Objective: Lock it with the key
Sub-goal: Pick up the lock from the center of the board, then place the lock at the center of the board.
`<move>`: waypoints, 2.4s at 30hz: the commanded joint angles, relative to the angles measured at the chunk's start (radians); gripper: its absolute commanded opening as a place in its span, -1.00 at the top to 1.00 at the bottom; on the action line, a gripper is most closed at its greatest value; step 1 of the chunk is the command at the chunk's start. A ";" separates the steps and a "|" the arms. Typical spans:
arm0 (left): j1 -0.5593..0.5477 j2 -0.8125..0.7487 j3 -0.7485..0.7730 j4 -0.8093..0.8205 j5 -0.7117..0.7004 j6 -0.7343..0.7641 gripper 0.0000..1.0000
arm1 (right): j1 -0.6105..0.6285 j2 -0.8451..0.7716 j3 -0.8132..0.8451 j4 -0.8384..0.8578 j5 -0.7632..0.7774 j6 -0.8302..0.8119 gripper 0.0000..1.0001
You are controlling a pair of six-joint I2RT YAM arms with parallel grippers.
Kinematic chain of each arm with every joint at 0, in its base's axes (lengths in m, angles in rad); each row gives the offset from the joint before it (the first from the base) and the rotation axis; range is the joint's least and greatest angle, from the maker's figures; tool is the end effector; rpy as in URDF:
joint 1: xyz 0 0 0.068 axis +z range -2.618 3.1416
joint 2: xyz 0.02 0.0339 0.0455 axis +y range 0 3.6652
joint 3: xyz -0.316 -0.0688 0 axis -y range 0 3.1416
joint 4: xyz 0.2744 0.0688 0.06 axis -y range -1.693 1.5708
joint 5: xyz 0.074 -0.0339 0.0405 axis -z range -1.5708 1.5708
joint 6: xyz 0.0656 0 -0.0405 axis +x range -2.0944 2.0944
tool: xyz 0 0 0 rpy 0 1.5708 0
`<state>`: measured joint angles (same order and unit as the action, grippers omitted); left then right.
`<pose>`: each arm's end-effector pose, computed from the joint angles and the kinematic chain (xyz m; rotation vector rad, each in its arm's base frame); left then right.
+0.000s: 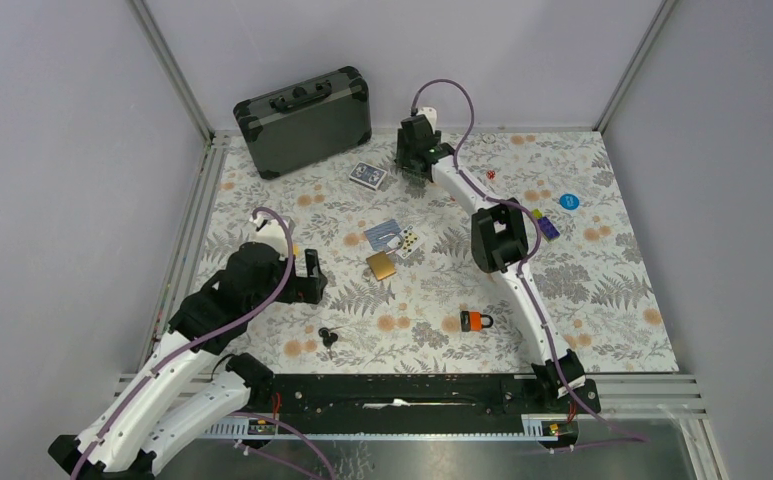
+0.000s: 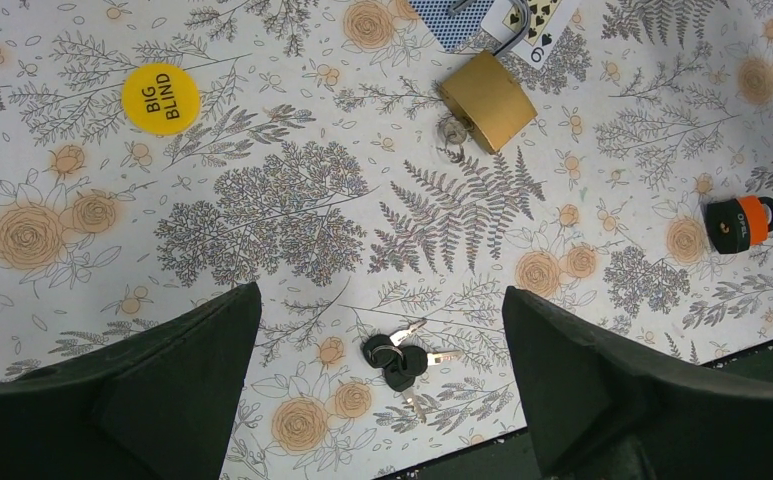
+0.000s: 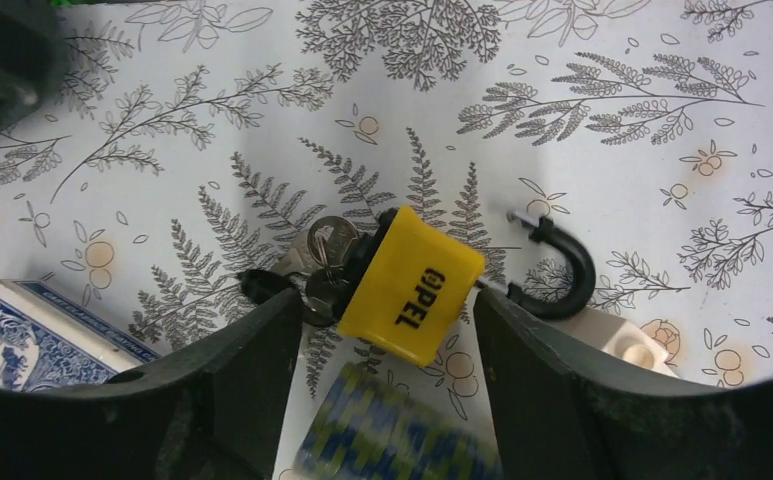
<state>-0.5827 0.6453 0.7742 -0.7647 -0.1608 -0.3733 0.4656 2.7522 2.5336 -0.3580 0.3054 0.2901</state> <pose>0.1257 -0.0702 0.3159 0.1421 2.2156 -0.3564 0.6412 0.3001 0.1581 -0.0094 2.1199 0.1207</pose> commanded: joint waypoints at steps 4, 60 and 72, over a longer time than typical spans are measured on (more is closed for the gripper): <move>0.003 0.009 -0.001 0.050 0.021 0.016 -0.98 | -0.015 0.031 0.036 -0.037 0.005 -0.012 0.13; 0.000 -0.149 -0.100 0.206 0.310 -0.218 -0.98 | 0.406 -2.100 -2.156 0.148 -0.362 0.379 1.00; -0.002 -0.173 -0.101 0.160 0.293 -0.244 -0.98 | 0.494 -1.667 -2.031 0.275 -0.247 0.475 0.73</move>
<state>-0.5831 0.4904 0.6697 -0.6338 0.1265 -0.6037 0.9340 1.0000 0.4286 -0.1833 -0.0013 0.6895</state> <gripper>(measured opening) 0.989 0.483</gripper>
